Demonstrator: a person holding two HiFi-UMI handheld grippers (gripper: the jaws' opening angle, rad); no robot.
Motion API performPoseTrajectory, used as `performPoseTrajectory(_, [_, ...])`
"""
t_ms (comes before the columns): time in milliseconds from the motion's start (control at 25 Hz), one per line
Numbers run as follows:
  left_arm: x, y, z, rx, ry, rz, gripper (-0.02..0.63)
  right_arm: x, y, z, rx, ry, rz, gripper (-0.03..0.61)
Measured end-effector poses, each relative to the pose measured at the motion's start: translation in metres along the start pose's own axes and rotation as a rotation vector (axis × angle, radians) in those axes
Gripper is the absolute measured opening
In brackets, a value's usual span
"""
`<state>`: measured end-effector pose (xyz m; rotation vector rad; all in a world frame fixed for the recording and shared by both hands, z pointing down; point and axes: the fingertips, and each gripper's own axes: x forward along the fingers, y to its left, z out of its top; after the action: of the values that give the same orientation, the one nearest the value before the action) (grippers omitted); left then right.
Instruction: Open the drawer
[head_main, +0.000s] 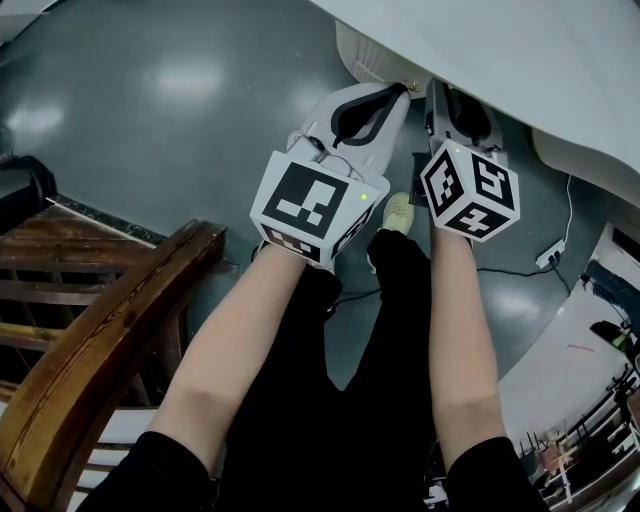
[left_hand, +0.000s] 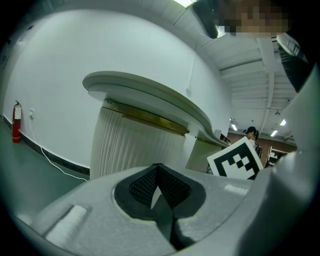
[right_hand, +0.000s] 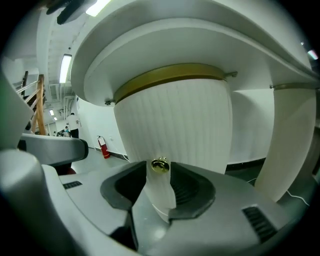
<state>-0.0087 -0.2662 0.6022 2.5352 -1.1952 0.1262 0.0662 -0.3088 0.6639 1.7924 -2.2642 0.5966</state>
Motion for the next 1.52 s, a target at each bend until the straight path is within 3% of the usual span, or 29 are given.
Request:
performPoseTrajectory(200, [-0.007, 0.007, -0.001, -0.01, 0.0, 0.013, 0.009, 0.006, -0.001, 0.003, 0.001, 0.002, -0.026, 0.112])
performPoseTrajectory(560, [-0.011, 0.0, -0.006, -0.041, 0.021, 0.029, 0.009, 0.004, -0.006, -0.002, 0.006, 0.04, -0.03, 0.11])
performPoseTrajectory(1520, [-0.076, -0.057, -0.016, -0.067, 0.125, -0.011, 0.009, -0.094, 0.023, -0.057, 0.03, 0.168, -0.048, 0.112])
